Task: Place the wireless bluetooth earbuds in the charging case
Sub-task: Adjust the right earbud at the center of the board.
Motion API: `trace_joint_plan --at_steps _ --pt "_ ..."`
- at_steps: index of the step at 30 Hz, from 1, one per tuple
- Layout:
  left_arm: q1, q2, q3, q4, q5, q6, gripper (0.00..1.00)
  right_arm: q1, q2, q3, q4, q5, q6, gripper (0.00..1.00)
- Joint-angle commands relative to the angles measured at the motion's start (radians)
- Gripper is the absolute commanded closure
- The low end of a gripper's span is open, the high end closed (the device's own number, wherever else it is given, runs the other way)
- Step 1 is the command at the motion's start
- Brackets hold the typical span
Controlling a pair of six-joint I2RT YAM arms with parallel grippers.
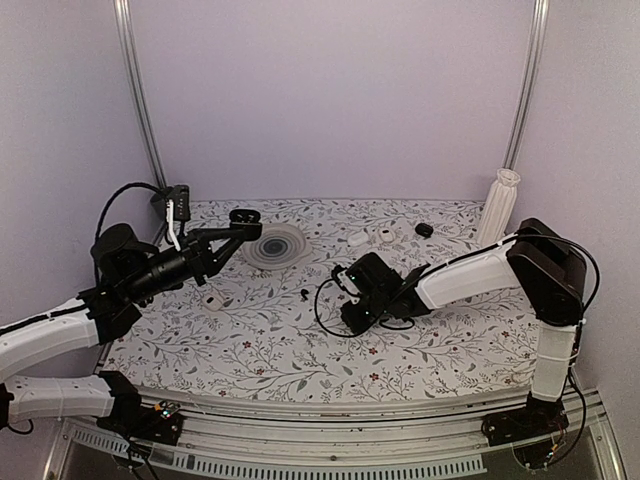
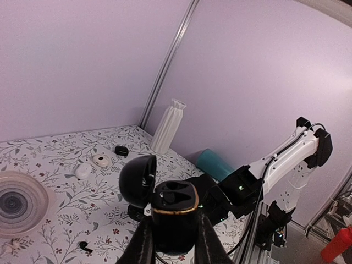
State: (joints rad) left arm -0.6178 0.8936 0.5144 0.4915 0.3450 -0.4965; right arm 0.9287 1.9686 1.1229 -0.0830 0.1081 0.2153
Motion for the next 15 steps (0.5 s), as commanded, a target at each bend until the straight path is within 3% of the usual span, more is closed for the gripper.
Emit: trace_joint_plan --at_steps 1,10,15 --pt "0.010 -0.019 0.019 -0.022 -0.015 0.026 1.00 -0.007 0.035 0.009 -0.014 -0.027 -0.019 0.84" --pt "0.009 -0.018 0.037 -0.039 -0.006 0.035 1.00 -0.016 0.032 0.012 -0.016 -0.029 -0.028 0.82" --pt "0.010 -0.018 0.051 -0.052 -0.002 0.045 1.00 -0.020 0.031 0.019 -0.020 -0.030 -0.030 0.75"
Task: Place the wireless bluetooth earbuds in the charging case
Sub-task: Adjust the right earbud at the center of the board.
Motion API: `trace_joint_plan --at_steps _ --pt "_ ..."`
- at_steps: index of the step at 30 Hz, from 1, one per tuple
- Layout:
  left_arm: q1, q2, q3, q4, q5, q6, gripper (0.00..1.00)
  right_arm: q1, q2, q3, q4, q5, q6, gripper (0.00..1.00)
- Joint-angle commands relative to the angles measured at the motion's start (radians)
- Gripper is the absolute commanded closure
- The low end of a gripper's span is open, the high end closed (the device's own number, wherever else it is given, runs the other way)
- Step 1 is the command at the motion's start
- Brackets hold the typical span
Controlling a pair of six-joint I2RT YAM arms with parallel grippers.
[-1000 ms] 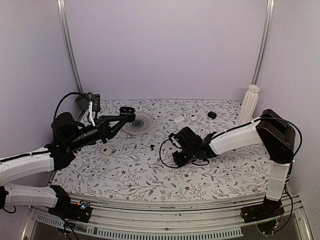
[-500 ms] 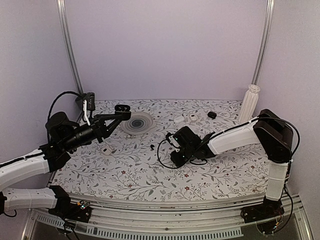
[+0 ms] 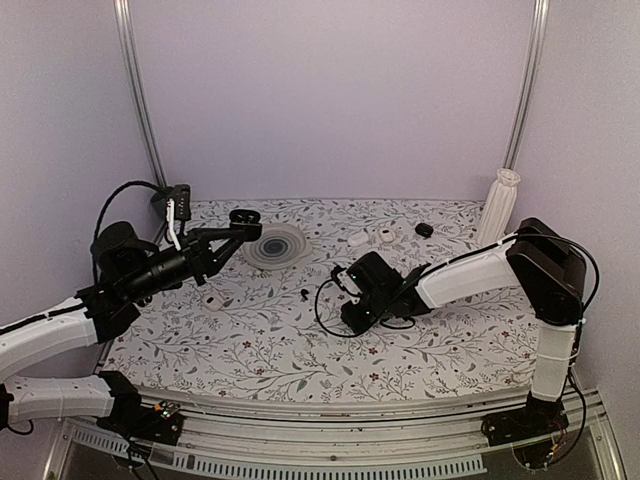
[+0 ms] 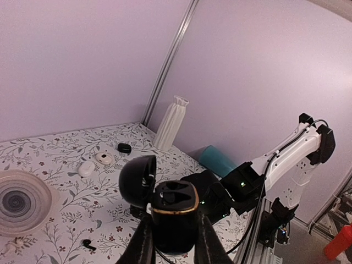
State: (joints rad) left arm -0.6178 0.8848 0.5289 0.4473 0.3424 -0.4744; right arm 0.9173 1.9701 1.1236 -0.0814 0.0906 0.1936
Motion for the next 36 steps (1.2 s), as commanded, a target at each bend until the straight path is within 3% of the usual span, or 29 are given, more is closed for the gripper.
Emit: trace_joint_plan --at_steps 1,12,20,28,36 --pt "0.010 -0.009 0.038 -0.009 0.000 0.023 1.00 -0.012 0.029 0.019 -0.021 -0.012 -0.008 0.75" --pt "0.009 -0.009 0.038 -0.002 0.006 0.026 1.00 -0.018 0.014 0.016 -0.035 -0.008 0.002 0.67" --pt "0.009 -0.010 0.046 -0.014 0.012 0.031 1.00 -0.027 0.002 0.025 -0.041 -0.016 0.011 0.49" --pt "0.010 -0.007 0.056 -0.027 0.016 0.033 1.00 -0.034 -0.015 0.027 -0.041 -0.032 0.030 0.26" --pt "0.009 -0.028 0.056 -0.052 0.011 0.038 1.00 -0.060 -0.045 0.031 -0.040 -0.037 0.069 0.14"
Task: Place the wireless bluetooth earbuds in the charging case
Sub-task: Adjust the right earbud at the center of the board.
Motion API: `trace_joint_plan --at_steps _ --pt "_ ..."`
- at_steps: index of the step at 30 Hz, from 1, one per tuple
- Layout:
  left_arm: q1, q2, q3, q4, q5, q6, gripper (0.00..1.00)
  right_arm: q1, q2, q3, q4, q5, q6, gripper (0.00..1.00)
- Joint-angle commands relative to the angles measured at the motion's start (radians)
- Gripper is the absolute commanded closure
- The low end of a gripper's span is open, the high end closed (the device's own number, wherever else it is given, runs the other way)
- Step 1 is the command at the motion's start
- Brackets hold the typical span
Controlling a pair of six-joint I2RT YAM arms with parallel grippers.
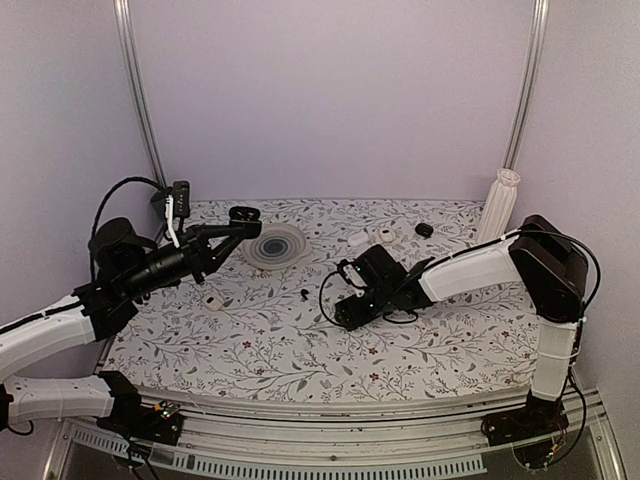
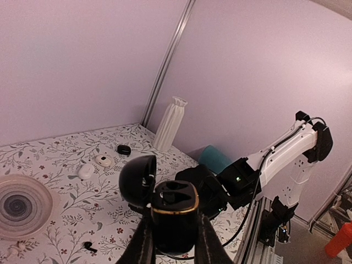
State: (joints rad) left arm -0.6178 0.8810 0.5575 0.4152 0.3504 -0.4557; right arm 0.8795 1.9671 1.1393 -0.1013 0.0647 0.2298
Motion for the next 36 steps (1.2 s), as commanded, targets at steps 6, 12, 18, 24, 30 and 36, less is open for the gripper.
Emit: trace_joint_plan --at_steps 6,12,18,24,30,36 --pt "0.009 -0.015 0.037 -0.026 0.014 0.024 1.00 -0.056 -0.077 0.009 -0.024 -0.030 0.083 0.11" --pt "0.009 -0.004 0.054 -0.040 0.015 0.029 1.00 -0.075 -0.119 0.004 -0.021 -0.047 0.133 0.08" --pt "0.010 -0.007 0.056 -0.045 0.013 0.029 1.00 -0.096 -0.151 0.004 -0.018 -0.074 0.171 0.07" --pt "0.009 -0.012 0.057 -0.052 0.010 0.029 1.00 -0.114 -0.178 -0.001 -0.018 -0.096 0.206 0.05" --pt "0.009 -0.010 0.057 -0.056 0.009 0.031 1.00 -0.119 -0.200 0.005 -0.029 -0.118 0.241 0.04" --pt "0.009 -0.002 0.061 -0.048 0.011 0.031 1.00 -0.121 -0.241 -0.007 -0.040 -0.135 0.276 0.03"
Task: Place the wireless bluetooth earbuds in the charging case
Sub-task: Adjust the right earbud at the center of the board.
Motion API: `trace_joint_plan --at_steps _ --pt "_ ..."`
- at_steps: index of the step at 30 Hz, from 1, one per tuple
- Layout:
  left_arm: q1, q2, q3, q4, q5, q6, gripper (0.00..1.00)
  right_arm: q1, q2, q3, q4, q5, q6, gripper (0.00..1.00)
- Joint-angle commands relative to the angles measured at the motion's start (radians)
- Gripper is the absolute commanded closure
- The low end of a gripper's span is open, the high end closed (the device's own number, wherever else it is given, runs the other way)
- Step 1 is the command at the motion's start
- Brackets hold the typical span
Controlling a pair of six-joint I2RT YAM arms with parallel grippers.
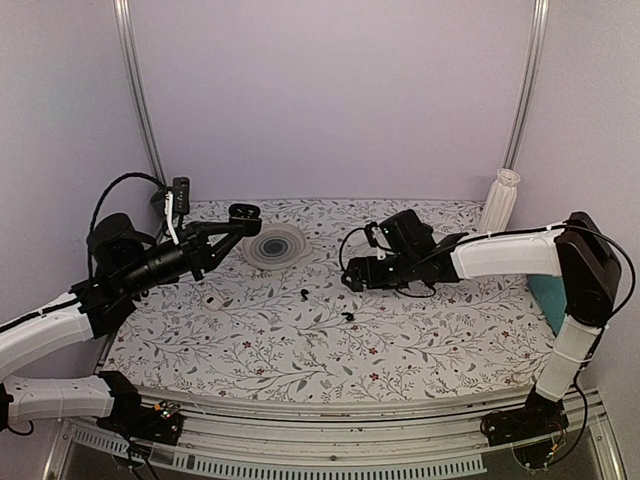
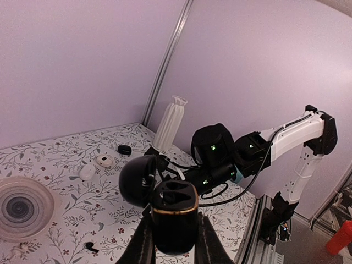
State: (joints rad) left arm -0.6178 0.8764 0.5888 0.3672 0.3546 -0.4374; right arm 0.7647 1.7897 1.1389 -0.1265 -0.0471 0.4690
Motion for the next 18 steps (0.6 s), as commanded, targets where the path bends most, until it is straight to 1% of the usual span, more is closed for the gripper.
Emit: trace_joint_plan --at_steps 1,5,18 --pt "0.009 0.004 0.031 0.001 0.009 0.012 1.00 -0.005 -0.073 -0.009 -0.015 -0.023 0.041 0.03" --pt "0.009 0.005 0.031 0.003 0.012 0.009 1.00 -0.007 -0.087 -0.016 -0.029 -0.015 0.056 0.03" --pt "0.009 0.021 0.030 0.020 0.021 -0.008 1.00 -0.006 -0.116 -0.064 -0.057 -0.065 0.111 0.03"
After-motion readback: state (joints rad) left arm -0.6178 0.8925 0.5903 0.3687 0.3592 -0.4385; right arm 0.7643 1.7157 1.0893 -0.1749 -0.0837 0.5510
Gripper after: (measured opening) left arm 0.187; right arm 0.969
